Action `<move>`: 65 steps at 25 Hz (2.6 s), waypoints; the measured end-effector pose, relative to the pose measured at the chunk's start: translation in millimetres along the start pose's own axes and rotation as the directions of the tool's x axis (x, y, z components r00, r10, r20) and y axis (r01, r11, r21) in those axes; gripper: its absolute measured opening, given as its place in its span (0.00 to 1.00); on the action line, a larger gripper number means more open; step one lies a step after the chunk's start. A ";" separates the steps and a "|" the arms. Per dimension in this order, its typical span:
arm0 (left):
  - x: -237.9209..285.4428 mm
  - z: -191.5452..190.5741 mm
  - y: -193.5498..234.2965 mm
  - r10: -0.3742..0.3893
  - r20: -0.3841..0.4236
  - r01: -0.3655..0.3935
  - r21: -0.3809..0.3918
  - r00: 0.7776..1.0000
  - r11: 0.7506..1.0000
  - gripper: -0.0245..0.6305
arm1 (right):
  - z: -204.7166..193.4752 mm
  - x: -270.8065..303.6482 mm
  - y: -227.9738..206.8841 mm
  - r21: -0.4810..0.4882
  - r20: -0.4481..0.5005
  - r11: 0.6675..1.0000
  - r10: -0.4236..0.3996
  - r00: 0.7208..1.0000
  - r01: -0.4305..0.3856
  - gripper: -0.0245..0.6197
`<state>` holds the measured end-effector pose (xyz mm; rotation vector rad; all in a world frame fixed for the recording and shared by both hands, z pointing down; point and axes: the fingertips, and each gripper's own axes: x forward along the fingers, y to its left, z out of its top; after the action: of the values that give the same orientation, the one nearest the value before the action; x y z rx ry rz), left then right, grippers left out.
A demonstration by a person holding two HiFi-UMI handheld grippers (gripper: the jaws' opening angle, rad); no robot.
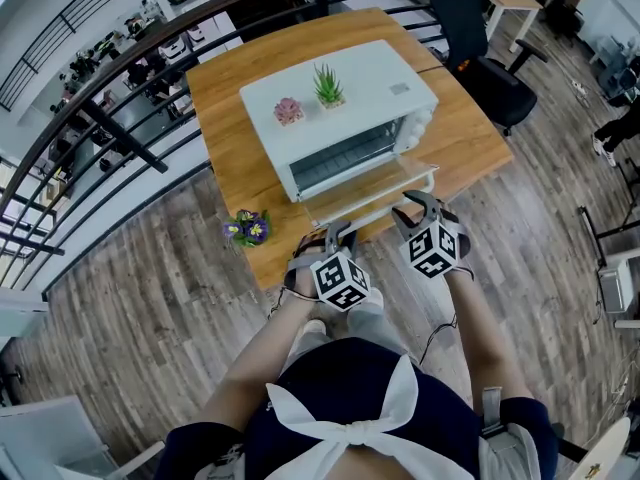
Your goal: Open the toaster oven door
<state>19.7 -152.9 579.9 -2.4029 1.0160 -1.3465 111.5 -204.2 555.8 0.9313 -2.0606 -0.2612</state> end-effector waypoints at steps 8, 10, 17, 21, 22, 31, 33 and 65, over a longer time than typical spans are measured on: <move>2.3 -1.6 -6.6 0.009 0.002 -0.009 0.000 1.000 1.000 0.18 | 18.8 3.9 -3.3 0.000 0.028 1.000 0.005 1.000 -0.005 0.29; 1.5 -1.0 -7.0 0.009 0.005 -0.009 0.000 1.000 1.000 0.18 | 21.6 6.2 1.2 -0.012 0.026 1.000 0.015 1.000 -0.015 0.29; 0.7 -1.1 -10.0 0.016 0.013 -0.016 0.008 1.000 1.000 0.18 | 27.7 18.2 10.0 -0.089 0.004 0.996 0.031 1.000 -0.030 0.29; 1.8 -2.5 -13.3 0.016 0.022 -0.016 0.014 1.000 1.000 0.18 | 27.0 24.0 11.9 -0.123 -0.016 0.992 0.026 1.000 -0.028 0.24; 2.3 -3.0 -14.8 0.015 0.026 -0.015 0.018 1.000 1.000 0.18 | 26.0 24.6 12.5 -0.130 -0.021 0.991 0.027 0.999 -0.030 0.24; 1.4 -2.3 -21.5 0.000 0.066 0.000 -0.009 0.998 1.000 0.18 | 20.4 24.3 16.5 -0.132 -0.032 0.990 0.044 0.999 -0.047 0.23; -0.3 -0.1 -21.3 -0.023 0.075 0.027 -0.045 0.997 0.999 0.18 | 20.4 23.6 16.2 -0.124 -0.027 0.991 0.046 0.999 -0.049 0.23; -48.6 2.4 46.5 -0.028 0.224 0.129 -0.452 0.974 0.883 0.07 | 1.2 24.1 31.2 -0.099 -0.086 0.993 0.053 0.995 -0.061 0.24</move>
<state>-16.9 -156.0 523.5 -2.8831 1.3121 -0.9111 85.3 -199.2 584.9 0.8071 -1.9749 -0.2892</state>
